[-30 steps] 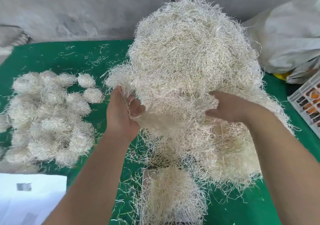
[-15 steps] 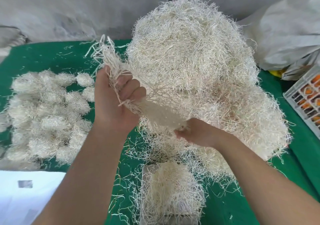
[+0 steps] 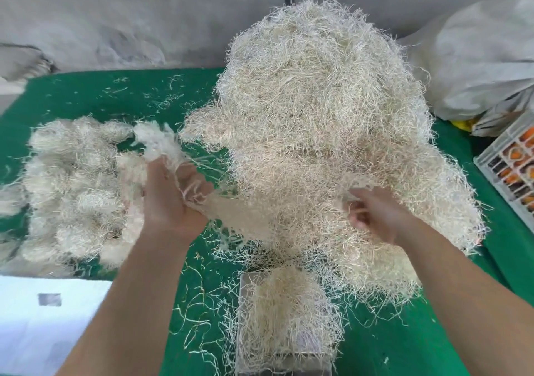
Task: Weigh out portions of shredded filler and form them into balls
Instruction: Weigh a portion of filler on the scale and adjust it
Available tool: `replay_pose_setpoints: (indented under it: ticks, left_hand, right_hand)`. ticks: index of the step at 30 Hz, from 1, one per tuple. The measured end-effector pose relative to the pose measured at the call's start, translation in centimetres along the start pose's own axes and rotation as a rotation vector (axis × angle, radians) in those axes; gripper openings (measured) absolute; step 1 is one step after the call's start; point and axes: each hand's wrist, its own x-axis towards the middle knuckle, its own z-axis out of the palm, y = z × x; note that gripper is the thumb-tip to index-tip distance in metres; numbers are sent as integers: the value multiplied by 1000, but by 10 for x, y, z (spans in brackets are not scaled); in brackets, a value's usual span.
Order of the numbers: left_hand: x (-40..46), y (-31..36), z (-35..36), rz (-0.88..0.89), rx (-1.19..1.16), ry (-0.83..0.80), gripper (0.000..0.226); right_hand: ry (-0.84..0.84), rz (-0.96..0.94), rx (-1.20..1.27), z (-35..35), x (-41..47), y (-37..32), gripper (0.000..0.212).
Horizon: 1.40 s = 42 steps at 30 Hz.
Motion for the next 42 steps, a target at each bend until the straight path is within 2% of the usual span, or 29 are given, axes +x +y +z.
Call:
replay_pose_setpoints:
  ticks: [2, 4, 5, 6, 8, 9, 10, 11, 12, 14, 15, 16, 18, 19, 22, 23, 24, 26, 28, 30, 31, 33, 37, 38, 40, 42]
  left_hand:
    - [-9, -18, 3, -92, 16, -16, 33]
    - [-21, -33, 11, -170, -5, -56, 31]
    - [-27, -39, 16, -184, -41, -84, 25]
    - [-33, -44, 22, -182, -83, -106, 20]
    - [-47, -50, 34, -161, -191, -175, 18]
    - [-54, -51, 39, -150, -247, -218, 20]
    - [-59, -51, 42, -141, -305, -248, 24]
    - [-64, -52, 43, -133, -346, -270, 32]
    - [-67, -52, 43, -134, -387, -285, 43]
    - [-71, -57, 39, -141, -433, -291, 62]
    - [-71, -63, 36, -123, -407, -287, 62]
    - [-71, -69, 30, -143, -399, -274, 57]
    - [-71, -83, 15, -188, -315, -175, 51]
    - [-70, -90, 4, -184, -191, -110, 48]
    - [-65, -114, -45, -79, 426, -19, 42]
    - [-65, -123, -60, -63, 585, 15, 42]
    - [-66, -127, -72, -65, 744, 17, 38]
    - [-67, -134, -94, -126, 985, 7, 28]
    - [-70, -137, -114, -157, 1147, -16, 30]
    - [-75, -135, -130, -152, 1165, 4, 40]
    - [-77, -133, -138, -141, 1163, 20, 43]
    - [-76, -128, -150, -130, 1210, 29, 43]
    - [-75, -125, -154, -100, 1276, 88, 31]
    - [-76, -124, -151, -85, 1242, 113, 39]
    - [-78, -123, -141, -32, 1189, 131, 72]
    - [-75, -123, -131, 29, 1145, 47, 91]
  right_hand:
    - [-5, -32, -534, 6, -14, -14, 79]
    - [57, -90, -1113, 5, -27, -31, 69]
    - [138, -116, -1262, 3, -36, -40, 60]
    - [233, -137, -1308, 2, -45, -50, 56]
    - [427, -227, -1204, 3, -67, -59, 55]
    - [510, -333, -1088, 8, -80, -57, 52]
    - [558, -466, -941, 17, -94, -52, 47]
    - [518, -566, -777, 30, -108, -45, 44]
    - [398, -601, -612, 45, -120, -36, 45]
    - [55, -425, -430, 78, -138, -10, 60]
    - [-117, -303, -411, 92, -143, 5, 60]
    - [-241, -222, -356, 101, -145, 20, 49]
    - [-283, -155, -173, 105, -141, 42, 16]
    - [-236, -141, -74, 103, -139, 48, 14]
    - [-94, -71, 204, 96, -137, 57, 24]
    - [-44, -76, 171, 94, -134, 62, 22]
    - [6, -99, 28, 94, -131, 68, 19]
    - [40, -154, -399, 94, -127, 82, 12]
    - [-83, -148, -778, 94, -125, 96, 38]
    - [-211, -141, -1078, 90, -126, 104, 65]
    - [-239, -161, -1157, 86, -128, 104, 70]
    - [-210, -208, -1165, 75, -130, 102, 72]
    - [-80, -312, -1012, 59, -137, 91, 73]
    - [-53, -347, -988, 57, -138, 90, 74]
    - [-48, -381, -951, 60, -138, 91, 76]
    - [-92, -379, -924, 68, -138, 93, 79]
